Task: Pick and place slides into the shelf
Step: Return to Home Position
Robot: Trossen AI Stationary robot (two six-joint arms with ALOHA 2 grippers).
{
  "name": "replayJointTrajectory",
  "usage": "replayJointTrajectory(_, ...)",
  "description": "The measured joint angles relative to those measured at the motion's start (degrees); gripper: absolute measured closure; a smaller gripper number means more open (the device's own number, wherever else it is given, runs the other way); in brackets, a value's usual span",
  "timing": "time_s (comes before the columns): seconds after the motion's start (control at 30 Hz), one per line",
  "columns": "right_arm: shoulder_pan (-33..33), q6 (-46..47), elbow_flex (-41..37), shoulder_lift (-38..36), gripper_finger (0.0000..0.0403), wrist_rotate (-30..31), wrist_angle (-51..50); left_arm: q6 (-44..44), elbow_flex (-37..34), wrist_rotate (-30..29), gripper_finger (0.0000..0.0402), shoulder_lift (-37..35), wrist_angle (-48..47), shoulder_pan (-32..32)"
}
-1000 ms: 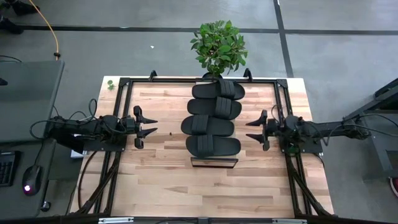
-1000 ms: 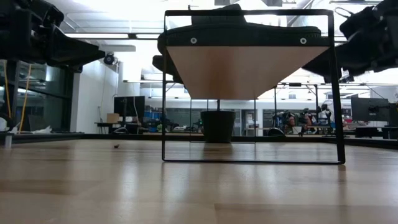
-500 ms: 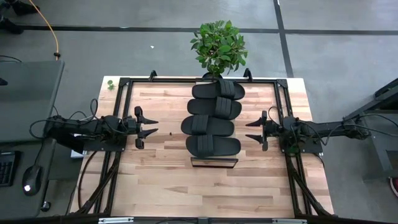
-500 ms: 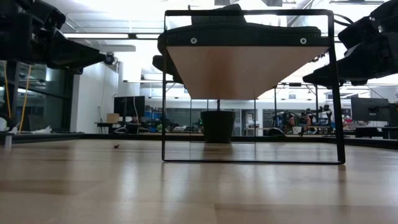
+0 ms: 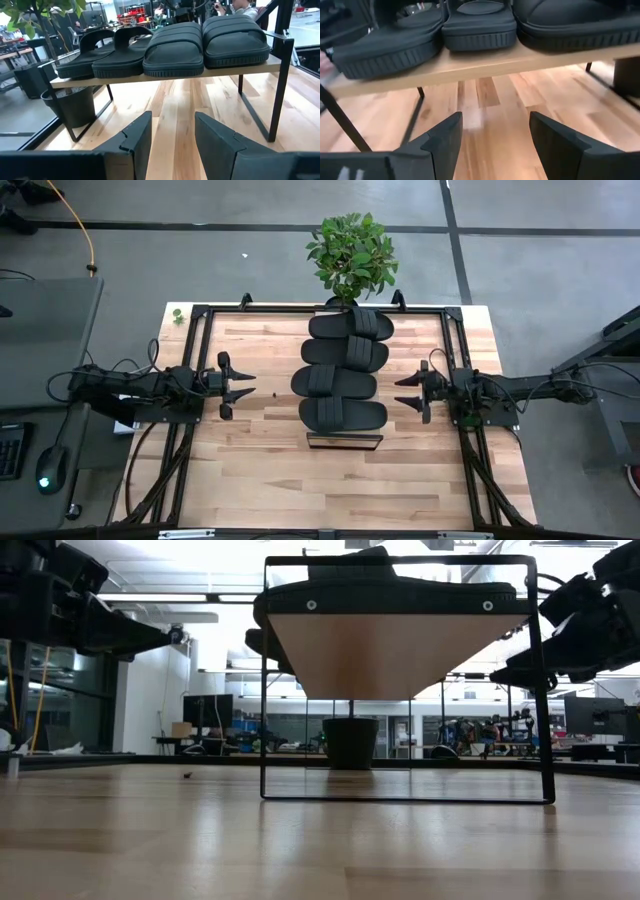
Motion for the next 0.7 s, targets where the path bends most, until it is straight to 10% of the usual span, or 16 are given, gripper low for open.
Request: replayJointTrajectory(0.7,0.0,5.5,0.0,0.0,0.0181,0.0,-0.1,-0.6,0.0,0.0,0.0268,0.0,0.0,0.0)
